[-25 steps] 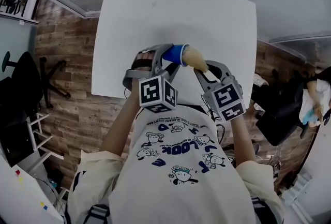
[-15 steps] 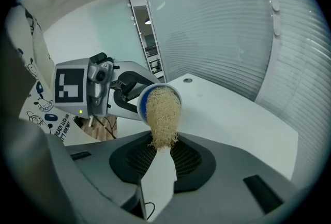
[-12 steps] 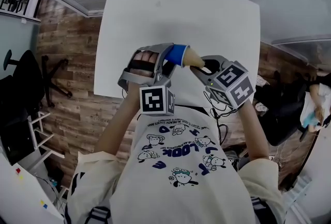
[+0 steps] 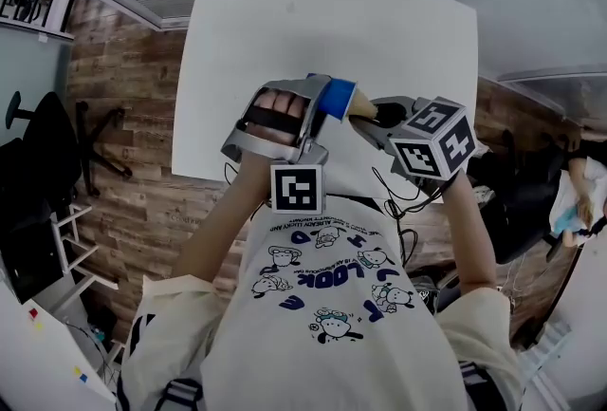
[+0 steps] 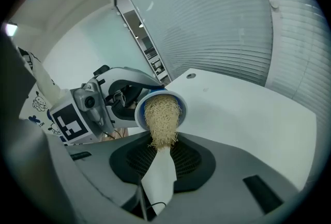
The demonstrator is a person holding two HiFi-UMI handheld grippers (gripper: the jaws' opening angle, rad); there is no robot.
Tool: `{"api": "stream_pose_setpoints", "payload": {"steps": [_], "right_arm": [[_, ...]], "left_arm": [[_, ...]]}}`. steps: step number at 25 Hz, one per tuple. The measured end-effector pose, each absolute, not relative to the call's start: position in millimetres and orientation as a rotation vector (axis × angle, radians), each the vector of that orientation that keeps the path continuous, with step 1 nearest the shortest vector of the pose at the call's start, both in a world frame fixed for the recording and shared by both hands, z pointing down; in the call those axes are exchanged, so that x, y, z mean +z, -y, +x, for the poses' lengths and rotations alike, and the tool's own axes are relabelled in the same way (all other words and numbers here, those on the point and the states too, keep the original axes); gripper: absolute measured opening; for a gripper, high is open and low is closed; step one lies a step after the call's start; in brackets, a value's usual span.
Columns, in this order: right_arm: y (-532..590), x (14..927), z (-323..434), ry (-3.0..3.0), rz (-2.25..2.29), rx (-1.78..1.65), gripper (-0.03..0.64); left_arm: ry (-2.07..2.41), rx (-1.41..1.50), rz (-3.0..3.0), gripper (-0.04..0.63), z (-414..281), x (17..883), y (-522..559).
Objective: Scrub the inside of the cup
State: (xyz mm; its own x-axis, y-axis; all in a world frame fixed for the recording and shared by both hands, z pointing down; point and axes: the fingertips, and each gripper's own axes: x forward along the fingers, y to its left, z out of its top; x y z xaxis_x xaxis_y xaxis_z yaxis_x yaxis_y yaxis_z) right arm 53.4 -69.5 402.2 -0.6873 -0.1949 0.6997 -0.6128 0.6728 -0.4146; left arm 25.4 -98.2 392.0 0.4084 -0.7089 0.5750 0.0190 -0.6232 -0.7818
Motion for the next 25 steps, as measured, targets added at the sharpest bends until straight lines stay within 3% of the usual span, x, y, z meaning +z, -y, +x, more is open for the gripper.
{"api": "stream_pose_setpoints", "payload": {"steps": [13,25], "right_arm": [[76,399,58,2.146,0.641,0.376,0.074],[64,409,52,2.115,0.561,0.242,0.072]], "left_arm": [[-0.52,-1.297,-2.11,0.287,42,405,92],[-0.346,-1.351,-2.384,0.287,41,416,75]]}}
